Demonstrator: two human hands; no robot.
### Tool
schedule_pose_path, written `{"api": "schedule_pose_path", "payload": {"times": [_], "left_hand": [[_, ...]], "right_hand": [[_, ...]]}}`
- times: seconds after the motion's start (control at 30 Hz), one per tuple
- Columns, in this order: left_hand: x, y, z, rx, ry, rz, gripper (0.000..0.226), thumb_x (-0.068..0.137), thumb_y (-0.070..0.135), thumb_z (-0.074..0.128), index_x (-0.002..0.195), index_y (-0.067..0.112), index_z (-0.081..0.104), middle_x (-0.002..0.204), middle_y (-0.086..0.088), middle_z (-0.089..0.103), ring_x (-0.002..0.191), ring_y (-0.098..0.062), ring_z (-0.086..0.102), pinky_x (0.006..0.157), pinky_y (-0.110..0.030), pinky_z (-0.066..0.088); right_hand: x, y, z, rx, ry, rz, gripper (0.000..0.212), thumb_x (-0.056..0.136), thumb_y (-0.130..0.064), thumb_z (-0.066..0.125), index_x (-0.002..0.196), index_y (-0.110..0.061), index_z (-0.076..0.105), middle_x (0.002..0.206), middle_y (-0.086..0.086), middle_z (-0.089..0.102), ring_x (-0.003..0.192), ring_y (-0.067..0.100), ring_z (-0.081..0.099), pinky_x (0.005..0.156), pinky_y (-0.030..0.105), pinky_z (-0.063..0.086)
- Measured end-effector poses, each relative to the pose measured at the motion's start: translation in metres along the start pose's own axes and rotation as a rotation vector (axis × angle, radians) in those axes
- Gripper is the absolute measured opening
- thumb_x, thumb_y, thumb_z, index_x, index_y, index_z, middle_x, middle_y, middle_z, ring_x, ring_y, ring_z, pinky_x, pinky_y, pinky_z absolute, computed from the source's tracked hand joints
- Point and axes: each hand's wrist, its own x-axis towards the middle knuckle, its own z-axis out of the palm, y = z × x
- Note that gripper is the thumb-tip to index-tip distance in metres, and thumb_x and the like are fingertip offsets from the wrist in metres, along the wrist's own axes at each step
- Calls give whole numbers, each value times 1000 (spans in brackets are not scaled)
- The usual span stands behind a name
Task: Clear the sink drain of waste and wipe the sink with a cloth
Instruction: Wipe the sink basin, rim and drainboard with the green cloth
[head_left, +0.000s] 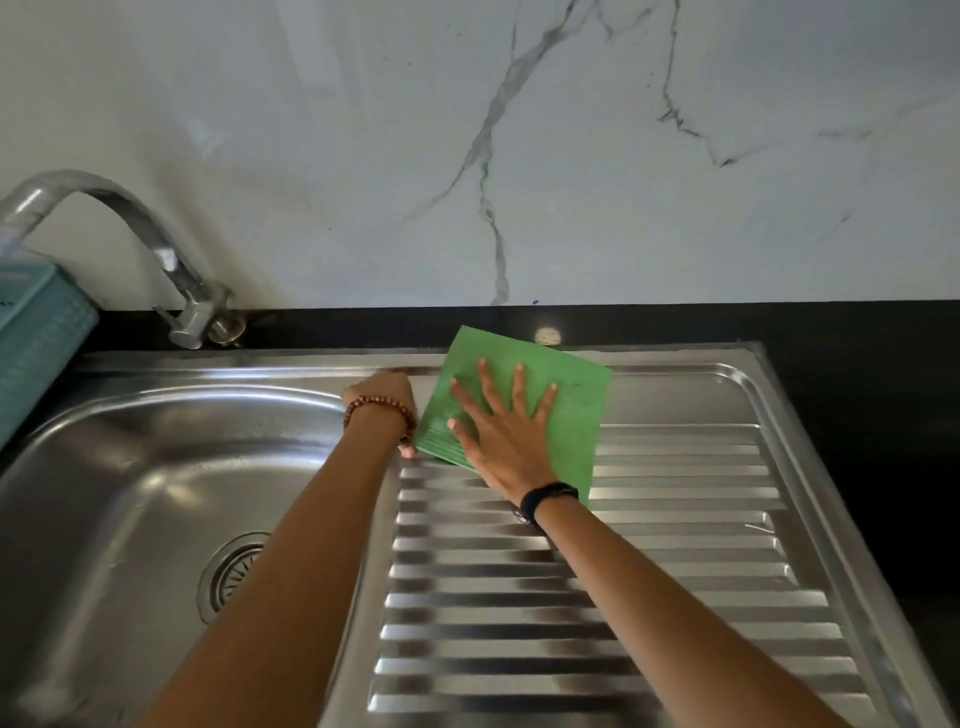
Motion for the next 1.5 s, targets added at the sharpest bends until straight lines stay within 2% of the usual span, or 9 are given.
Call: {"api": "schedule_pose_path", "payload": {"times": [0.2, 0.37, 0.5, 0.67, 0.8, 0.9, 1.17, 1.33, 1.5], "left_hand": [[-11, 14, -1, 240, 0, 65, 89, 75, 34, 72, 146, 20, 21, 154, -6, 25, 138, -28, 34, 110, -66, 9], [-23, 37, 12, -179, 19, 353, 89, 77, 26, 72, 147, 18, 17, 158, -7, 9, 140, -29, 27, 114, -49, 26], [-26, 84, 11, -216, 55, 537, 99, 71, 36, 75, 148, 21, 14, 158, -5, 9, 142, -28, 21, 114, -49, 27], [-26, 123, 25, -112, -45, 554, 111, 69, 48, 73, 148, 24, -1, 158, -9, -6, 145, -36, 3, 115, -56, 17], [-21, 127, 28, -38, -56, 495, 116, 66, 54, 72, 148, 20, -2, 158, -11, -2, 144, -35, 11, 113, -54, 26], [-18, 132, 24, 58, -41, 468, 115, 62, 59, 72, 148, 22, 4, 157, -10, 7, 138, -35, 27, 108, -53, 36], [-19, 146, 10, 219, -36, 377, 114, 59, 63, 73, 147, 21, 14, 155, -11, 18, 120, -34, 52, 97, -46, 48], [-23, 148, 7, 247, -48, 364, 112, 59, 62, 73, 147, 21, 16, 154, -11, 22, 122, -34, 50, 100, -50, 45], [-24, 147, 6, 246, -53, 378, 113, 60, 61, 72, 147, 22, 13, 153, -13, 24, 121, -35, 50, 100, -50, 45]], "right_hand": [[-15, 51, -11, -3, 11, -28, 48, 100, -37, 15, 148, -32, 8, 159, -6, -1, 147, 22, -5, 115, 60, -8], [-43, 148, -34, -2, 89, 186, 49, 101, -31, 16, 149, -24, 5, 159, -1, -1, 147, 23, -2, 116, 52, -5], [-62, 201, -54, 24, 125, 371, 50, 102, -24, 18, 148, -10, 6, 159, 10, 5, 147, 26, 6, 120, 42, 9], [-103, 179, -47, 33, 142, 425, 50, 101, -26, 17, 148, -8, 12, 158, 12, 12, 146, 24, 12, 121, 40, 11], [-157, 161, -36, -5, 100, 433, 71, 89, -52, -3, 149, -14, 4, 159, 7, 7, 147, 22, 9, 119, 40, 2], [-142, 167, -39, -36, 109, 465, 81, 86, -64, 1, 149, -14, 4, 159, 9, 7, 146, 25, 11, 117, 40, -2], [-54, 188, -49, -32, 151, 555, 63, 100, -41, 19, 148, -3, 5, 158, 16, 4, 147, 28, 4, 119, 45, -4], [-93, 184, -43, 2, 183, 474, 52, 100, -25, 16, 148, -4, 12, 157, 16, 11, 146, 26, 12, 121, 41, 5], [-138, 169, -37, 10, 211, 498, 60, 96, -36, 13, 147, -5, 17, 156, 14, 18, 144, 27, 20, 119, 39, 7]]}}
